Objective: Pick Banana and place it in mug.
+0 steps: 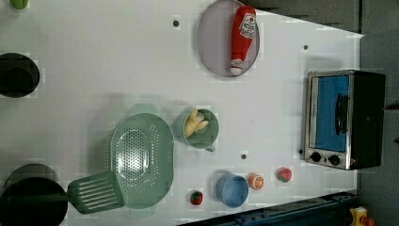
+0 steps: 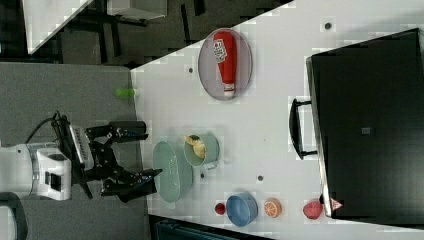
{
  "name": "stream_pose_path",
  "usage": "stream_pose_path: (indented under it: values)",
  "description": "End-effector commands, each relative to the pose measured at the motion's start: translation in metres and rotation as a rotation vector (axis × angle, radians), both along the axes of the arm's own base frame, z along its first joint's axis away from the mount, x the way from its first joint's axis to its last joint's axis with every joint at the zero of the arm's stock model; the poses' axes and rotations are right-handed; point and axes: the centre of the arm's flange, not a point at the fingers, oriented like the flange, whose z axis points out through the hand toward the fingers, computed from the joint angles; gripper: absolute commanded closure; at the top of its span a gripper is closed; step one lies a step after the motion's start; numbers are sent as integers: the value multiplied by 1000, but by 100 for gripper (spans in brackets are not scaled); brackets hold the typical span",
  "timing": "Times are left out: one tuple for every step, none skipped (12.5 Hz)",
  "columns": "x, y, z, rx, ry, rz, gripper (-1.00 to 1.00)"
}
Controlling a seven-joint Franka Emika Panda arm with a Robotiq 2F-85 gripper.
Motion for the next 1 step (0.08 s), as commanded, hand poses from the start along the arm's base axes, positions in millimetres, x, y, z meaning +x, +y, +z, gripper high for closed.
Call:
stream_pose_path:
  values:
    - [2, 31, -8, -14, 28, 119, -100]
